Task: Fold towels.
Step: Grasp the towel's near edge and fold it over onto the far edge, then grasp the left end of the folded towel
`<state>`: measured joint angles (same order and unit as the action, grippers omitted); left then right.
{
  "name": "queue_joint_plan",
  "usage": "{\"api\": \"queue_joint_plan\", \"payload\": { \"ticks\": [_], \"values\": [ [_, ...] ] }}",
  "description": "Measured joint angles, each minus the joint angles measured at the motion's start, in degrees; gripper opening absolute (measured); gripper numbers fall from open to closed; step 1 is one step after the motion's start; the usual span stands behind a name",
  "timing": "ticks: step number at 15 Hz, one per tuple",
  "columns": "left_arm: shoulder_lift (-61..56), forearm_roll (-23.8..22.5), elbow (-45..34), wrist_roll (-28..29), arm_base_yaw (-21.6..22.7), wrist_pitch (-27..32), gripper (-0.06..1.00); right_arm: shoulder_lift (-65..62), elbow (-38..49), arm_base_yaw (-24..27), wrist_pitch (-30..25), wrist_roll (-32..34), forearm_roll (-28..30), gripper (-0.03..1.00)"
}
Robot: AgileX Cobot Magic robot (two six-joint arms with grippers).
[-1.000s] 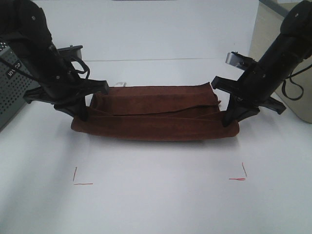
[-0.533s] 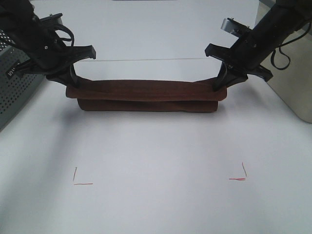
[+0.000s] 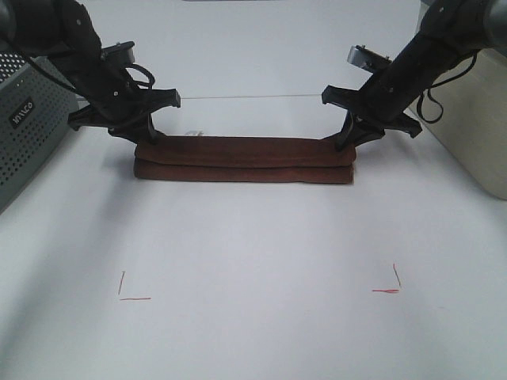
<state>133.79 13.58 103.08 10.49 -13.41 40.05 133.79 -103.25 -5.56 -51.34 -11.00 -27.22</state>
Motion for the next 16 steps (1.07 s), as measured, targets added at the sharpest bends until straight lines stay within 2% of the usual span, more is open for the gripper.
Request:
{"api": "queue_joint_plan", "payload": {
  "ticks": [1, 2, 4, 5, 7, 11, 16],
  "values": [
    [0.5, 0.0, 0.3, -0.2, 0.0, -0.6, 0.36, 0.2, 0.0, 0.0, 0.3, 0.0, 0.0, 0.23],
    [0.8, 0.0, 0.3, -0.3, 0.0, -1.2, 0.48, 0.2, -0.1, 0.0, 0.5, 0.0, -0.3, 0.41],
    [0.8, -0.2, 0.4, -0.3, 0.0, -1.3, 0.65, 0.2, -0.1, 0.0, 0.2, 0.0, -0.4, 0.70],
    [0.8, -0.9, 0.5, -0.3, 0.0, -0.9, 0.71, 0.1, -0.1, 0.0, -0.2, 0.0, -0.3, 0.77],
    [0.8, -1.7, 0.6, -0.5, 0.0, 0.4, 0.74, -0.3, -0.2, 0.0, -1.3, 0.0, 0.5, 0.80],
    [1.0, -1.7, 0.6, -0.5, 0.0, 0.1, 0.75, -1.0, -0.2, 0.1, -2.2, 0.0, 1.1, 0.81],
    [3.7, 1.8, 0.6, -0.6, 0.0, -1.5, 0.75, -1.0, -0.2, 0.1, -2.3, 0.0, 1.2, 0.81]
  ]
}}
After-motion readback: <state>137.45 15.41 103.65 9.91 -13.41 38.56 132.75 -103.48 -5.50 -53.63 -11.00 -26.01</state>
